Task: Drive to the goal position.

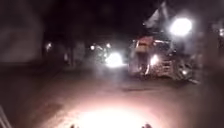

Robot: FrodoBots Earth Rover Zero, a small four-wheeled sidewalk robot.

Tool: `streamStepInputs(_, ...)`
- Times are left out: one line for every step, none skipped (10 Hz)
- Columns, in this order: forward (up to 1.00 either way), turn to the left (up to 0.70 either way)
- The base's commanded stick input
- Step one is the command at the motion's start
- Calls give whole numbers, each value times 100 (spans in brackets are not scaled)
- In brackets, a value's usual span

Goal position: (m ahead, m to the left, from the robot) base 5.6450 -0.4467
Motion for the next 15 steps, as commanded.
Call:
streamStepInputs(85,0)
streamStepInputs(85,0)
streamStepInputs(85,0)
streamStepInputs(85,0)
streamStepInputs(85,0)
streamStepInputs(85,0)
streamStepInputs(85,0)
streamStepInputs(85,0)
streamStepInputs(85,0)
streamStepInputs(85,0)
streamStepInputs(85,0)
streamStepInputs(85,0)
streamStepInputs(85,0)
streamStepInputs(85,0)
streamStepInputs(85,0)
